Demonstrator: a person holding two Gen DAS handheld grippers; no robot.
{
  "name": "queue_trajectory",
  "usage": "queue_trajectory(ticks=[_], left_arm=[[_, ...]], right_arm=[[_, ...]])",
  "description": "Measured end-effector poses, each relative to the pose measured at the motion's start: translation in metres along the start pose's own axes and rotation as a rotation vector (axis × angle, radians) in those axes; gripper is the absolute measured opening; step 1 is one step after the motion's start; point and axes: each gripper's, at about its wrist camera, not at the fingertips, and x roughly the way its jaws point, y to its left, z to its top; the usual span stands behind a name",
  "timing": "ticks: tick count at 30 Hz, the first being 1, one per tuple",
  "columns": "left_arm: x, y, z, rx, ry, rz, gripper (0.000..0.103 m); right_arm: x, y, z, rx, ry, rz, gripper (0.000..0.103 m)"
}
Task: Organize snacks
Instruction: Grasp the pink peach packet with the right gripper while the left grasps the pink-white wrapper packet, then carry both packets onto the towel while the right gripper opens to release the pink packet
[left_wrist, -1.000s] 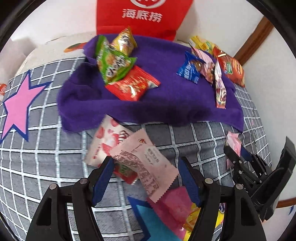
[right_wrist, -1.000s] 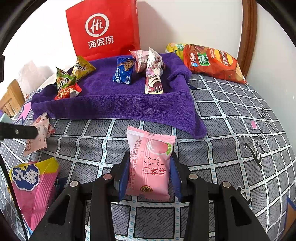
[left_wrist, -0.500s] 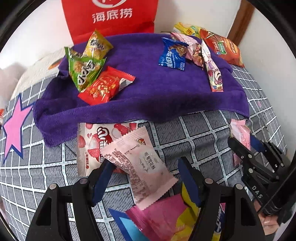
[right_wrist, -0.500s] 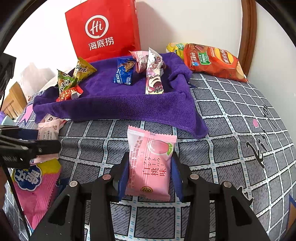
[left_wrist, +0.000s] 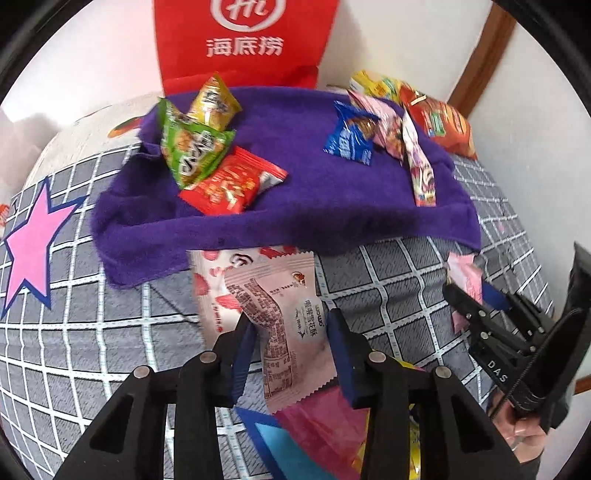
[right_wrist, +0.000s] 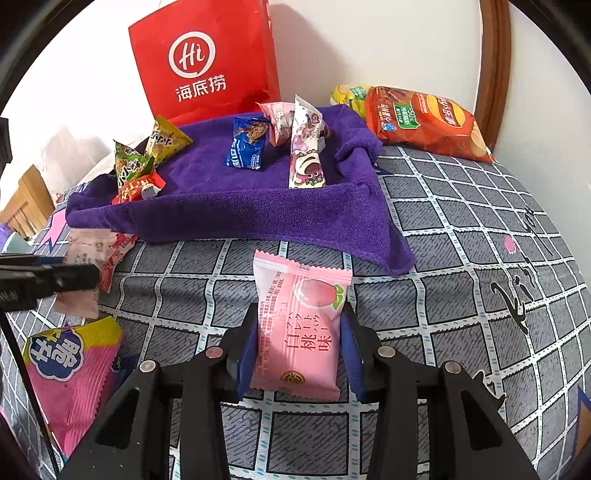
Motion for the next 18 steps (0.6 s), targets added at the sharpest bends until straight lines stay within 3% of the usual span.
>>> queue_trajectory(ticks=[11,18], left_arm=[[-0.034,0.019,-0.001,0.001,-0.059,0.000,0.036],[-0.054,0.025,0.027,-0.007,-0.116,-0.011,0.036]], right_arm=[[-0.010,-0.006,0.004,0.044,0.011,0.035,0.038],[-0.054,0.008,0.048,0.012,-0.092,0.071,0.038]])
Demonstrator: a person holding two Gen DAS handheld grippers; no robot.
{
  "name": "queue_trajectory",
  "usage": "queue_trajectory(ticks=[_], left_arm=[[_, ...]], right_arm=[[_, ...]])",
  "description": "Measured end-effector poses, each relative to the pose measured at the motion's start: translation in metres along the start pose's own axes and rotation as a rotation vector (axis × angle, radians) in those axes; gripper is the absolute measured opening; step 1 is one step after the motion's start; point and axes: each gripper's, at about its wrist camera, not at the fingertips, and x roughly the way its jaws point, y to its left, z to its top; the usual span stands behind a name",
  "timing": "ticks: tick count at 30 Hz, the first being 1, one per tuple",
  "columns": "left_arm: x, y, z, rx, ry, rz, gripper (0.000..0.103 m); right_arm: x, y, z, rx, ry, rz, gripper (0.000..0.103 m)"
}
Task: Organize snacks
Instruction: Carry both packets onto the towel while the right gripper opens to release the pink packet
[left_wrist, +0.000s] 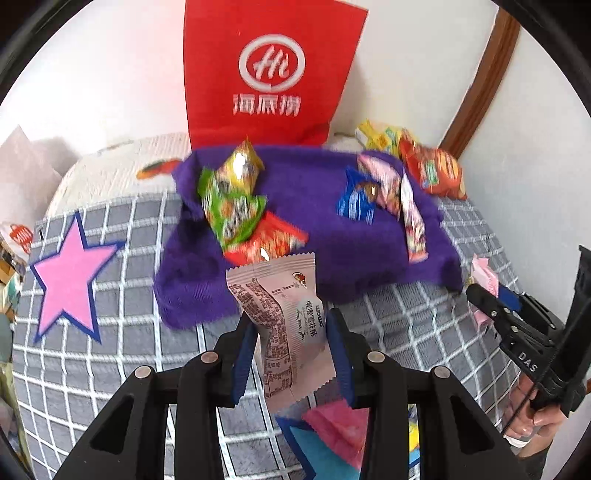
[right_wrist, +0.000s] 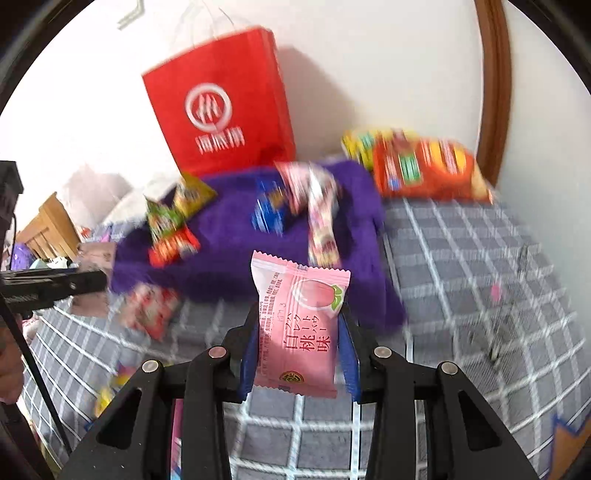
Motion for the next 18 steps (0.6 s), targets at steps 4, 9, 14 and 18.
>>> queue_trajectory(ticks=[4,9,14,18], left_arm=[[-0.012,0.002,0.024,-0.012,-0.042,0.002,0.036],[-0.020,0.004,0.054,-0.022,-0.092,0.003,0.036],[-0.013,0.005,0.083,-0.055,-0.115,-0.001,0.036],[-0.001,0.006,0.100,-0.077,-0.127,0.006,0.036]], right_arm=[[-0.003,0.013,0.037,-0.023,-0.035,0.010,0.038],[0.006,0.021,0.071,-0.020,-0.060,0.048,0.038],[0.027,0.027,0.096,0.010,-0.058,0.106,0.038],[0.055,0.029,0.105,0.035,-0.029,0.144,0.038]])
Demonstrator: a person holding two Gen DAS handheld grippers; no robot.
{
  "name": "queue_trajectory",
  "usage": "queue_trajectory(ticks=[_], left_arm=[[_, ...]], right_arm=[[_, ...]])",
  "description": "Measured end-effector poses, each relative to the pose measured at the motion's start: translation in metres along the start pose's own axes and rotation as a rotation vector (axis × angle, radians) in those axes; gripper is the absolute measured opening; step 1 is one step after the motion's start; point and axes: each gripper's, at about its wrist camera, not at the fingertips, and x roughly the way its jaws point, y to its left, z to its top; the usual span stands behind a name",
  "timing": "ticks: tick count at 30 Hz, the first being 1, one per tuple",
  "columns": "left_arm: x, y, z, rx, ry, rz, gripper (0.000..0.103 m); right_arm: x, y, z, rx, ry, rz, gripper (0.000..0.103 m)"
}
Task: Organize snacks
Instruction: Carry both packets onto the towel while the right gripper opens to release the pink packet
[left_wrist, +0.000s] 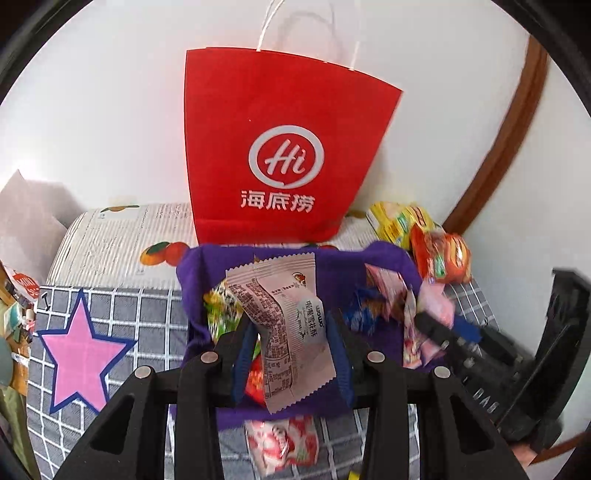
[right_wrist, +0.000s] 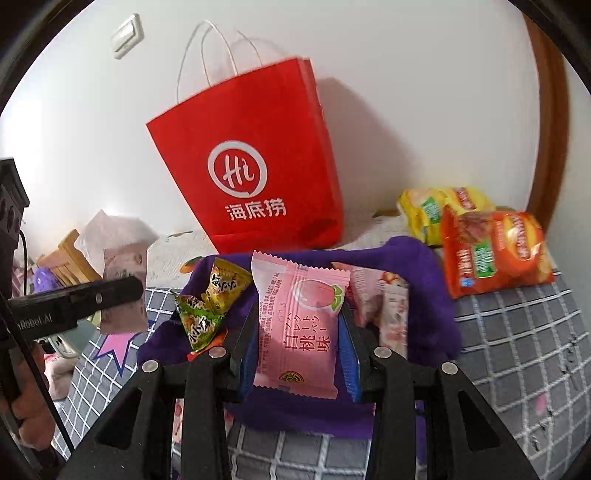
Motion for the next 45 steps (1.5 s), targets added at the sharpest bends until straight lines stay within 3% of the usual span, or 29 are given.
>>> queue_trajectory(ticks=[7,12,40,45], left_arm=[[0.037,0.003,0.011,-0.027,0.019,-0.019,0.036],[0.058,0.009,0.010,-0.043,0.084,-0.015,0.036],[0.071,0.019,0.007,-0.069,0.123,0.014,0.036],[0.076,0.020,0.006,-0.075,0.136,0.003,0.036]], right_arm=[[0.043,-0.017,-0.020,0.028,0.065,-0.001,0.038],[0.048,-0.030,-0.035,0.065,0.082,0.024,0.038],[0.070,-0.029,-0.053,-0.009,0.171,-0.055,0.039],[0.070,-0.029,-0.052,-0.011,0.161,-0.058,0.049]])
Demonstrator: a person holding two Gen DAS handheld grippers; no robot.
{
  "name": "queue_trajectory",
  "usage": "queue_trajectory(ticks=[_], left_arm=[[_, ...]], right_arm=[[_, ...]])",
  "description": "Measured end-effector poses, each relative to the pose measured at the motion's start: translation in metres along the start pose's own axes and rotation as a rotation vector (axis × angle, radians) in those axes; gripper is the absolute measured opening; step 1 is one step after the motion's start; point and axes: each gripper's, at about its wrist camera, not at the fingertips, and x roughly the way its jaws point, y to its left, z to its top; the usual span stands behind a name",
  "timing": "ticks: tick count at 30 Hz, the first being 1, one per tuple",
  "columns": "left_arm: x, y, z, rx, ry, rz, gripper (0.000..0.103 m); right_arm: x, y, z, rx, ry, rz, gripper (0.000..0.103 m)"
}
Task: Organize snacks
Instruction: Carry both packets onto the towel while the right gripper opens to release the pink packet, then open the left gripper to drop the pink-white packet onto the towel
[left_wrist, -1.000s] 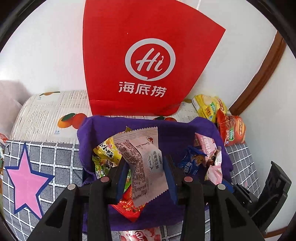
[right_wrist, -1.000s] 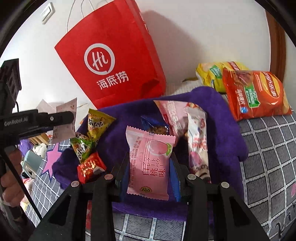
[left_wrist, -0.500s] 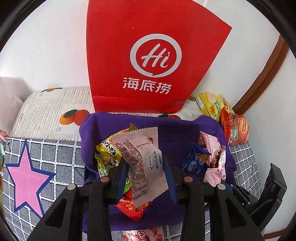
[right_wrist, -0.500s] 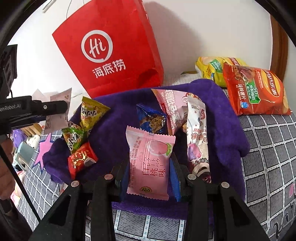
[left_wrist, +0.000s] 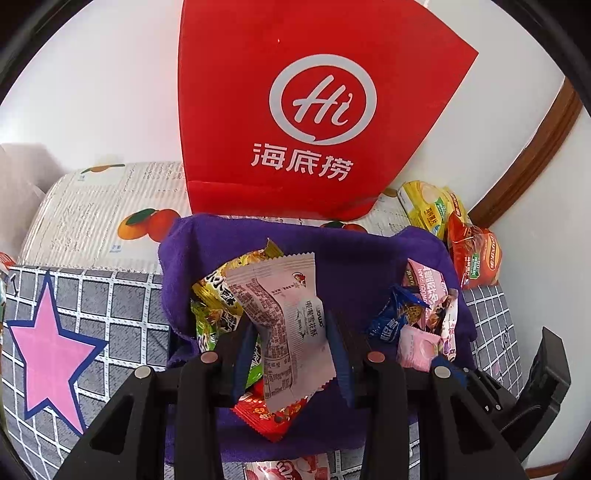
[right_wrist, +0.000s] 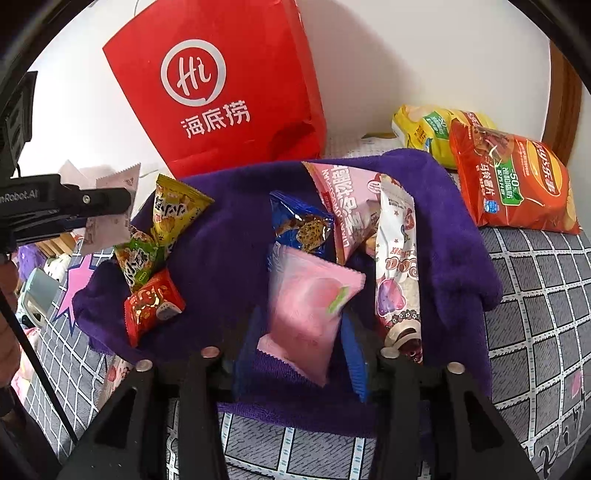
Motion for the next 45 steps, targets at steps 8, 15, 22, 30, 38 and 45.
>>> queue_trajectory(ticks=[8,15,22,30,38,45], left_arm=[[0.016,-0.008,-0.005,0.011,0.046,-0.037,0.036],[0.025,-0.009,-0.008,0.011,0.073,-0.034,0.037],[0.028,-0.007,-0.006,-0.002,0.092,-0.047,0.042],[0.012,-0.006,-0.003,-0.003,0.045,-0.059,0.064],[-0.005,-0.013,-0.002,0.028,0.014,-0.007,0.064],[-0.025,-0.020,-0.003,0.047,-0.005,-0.011,0.064]], right_arm=[[-0.015,-0.004,0.000,0.024,-0.065,0.034,0.052],[-0.016,-0.007,0.000,0.052,-0.076,0.045,0.052],[-0.017,-0.006,0.000,0.049,-0.081,0.047,0.052],[-0.019,-0.003,0.000,0.047,-0.090,0.064,0.052],[-0.042,-0.001,0.001,0.068,-0.094,0.101,0.052],[-0.084,0.012,-0.019,0.065,-0.057,0.106,0.052]])
